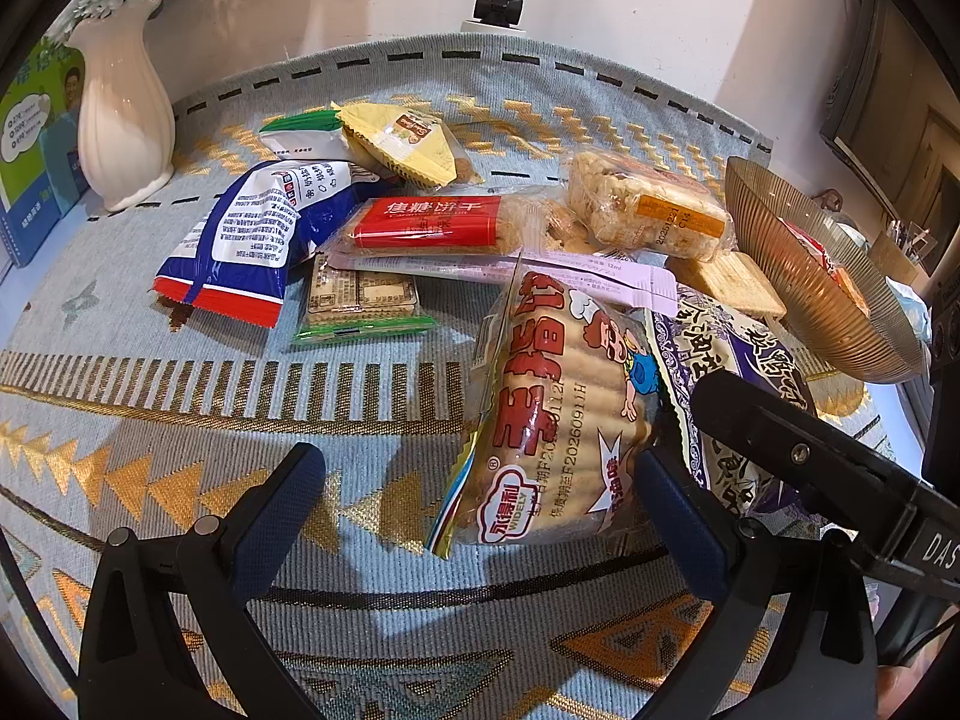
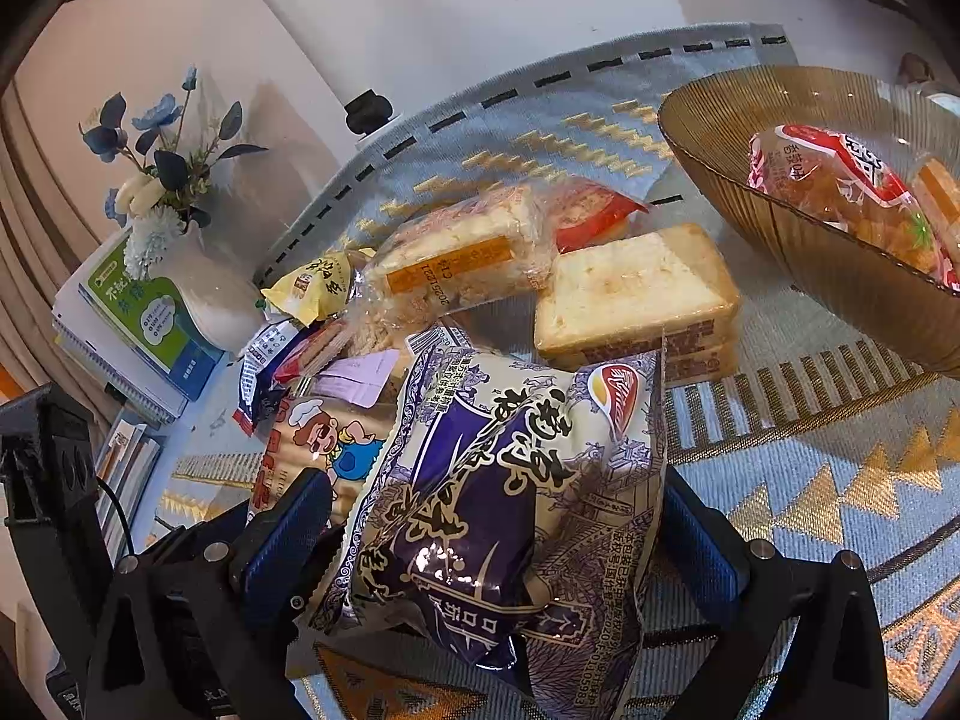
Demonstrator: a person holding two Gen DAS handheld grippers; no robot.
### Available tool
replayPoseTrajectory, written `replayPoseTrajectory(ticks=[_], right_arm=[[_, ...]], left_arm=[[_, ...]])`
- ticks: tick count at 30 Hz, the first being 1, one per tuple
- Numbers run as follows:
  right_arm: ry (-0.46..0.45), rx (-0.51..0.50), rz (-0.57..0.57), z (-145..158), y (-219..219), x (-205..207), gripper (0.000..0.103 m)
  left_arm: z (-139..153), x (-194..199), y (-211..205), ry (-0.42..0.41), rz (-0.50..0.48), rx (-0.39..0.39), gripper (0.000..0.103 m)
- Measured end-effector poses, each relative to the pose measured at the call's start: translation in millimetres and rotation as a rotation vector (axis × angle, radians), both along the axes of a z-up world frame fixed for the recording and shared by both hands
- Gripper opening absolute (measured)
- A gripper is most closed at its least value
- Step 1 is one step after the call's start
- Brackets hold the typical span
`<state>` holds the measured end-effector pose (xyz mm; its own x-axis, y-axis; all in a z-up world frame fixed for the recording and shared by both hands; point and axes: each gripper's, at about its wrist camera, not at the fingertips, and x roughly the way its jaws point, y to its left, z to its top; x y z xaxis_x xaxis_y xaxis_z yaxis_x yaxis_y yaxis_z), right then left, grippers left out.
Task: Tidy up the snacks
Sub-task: 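Move both tools back over the remaining snacks on the tablecloth, then grasp the sausage-bread bag with the left gripper while the right gripper grasps the purple printed bag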
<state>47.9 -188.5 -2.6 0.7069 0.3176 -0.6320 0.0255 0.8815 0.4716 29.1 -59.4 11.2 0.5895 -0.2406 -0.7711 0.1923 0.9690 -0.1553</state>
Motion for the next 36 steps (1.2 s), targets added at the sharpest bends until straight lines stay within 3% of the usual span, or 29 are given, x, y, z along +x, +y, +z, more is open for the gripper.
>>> replayPoseTrajectory(ticks=[21, 22, 23, 24, 25, 26, 28, 32, 36], right_arm=[[-0.001, -0.001, 0.007, 1, 1, -7, 0.103], [0.002, -0.006, 0.009, 1, 2, -7, 0.101], [0.007, -0.024, 0.012, 2, 3, -6, 0.092], [0.014, -0.051, 0.006, 2, 6, -6, 0.082], [0.014, -0.064, 0.006, 3, 8, -6, 0.070], [0.007, -0.069, 0.015, 4, 10, -7, 0.067], [-0.011, -0.063, 0.006, 6, 8, -11, 0.064], [-0.025, 0.023, -0.016, 4, -6, -15, 0.063], [-0.038, 0.100, -0.051, 3, -20, -24, 0.064]], left_arm=[[0, 1, -1, 0.000, -0.002, 0.012, 0.103], [-1, 0, -2, -0.001, -0.004, 0.019, 0.103], [-1, 0, -5, -0.003, -0.011, 0.025, 0.102], [1, -1, -7, -0.012, -0.034, 0.020, 0.087], [3, -5, -11, -0.024, -0.106, -0.023, 0.046], [6, -9, -15, -0.038, -0.167, -0.062, 0.043], [10, -14, -21, -0.068, -0.173, -0.031, 0.039], [11, -13, -9, -0.053, -0.161, -0.120, 0.035], [14, -17, -6, -0.073, -0.169, -0.131, 0.033]])
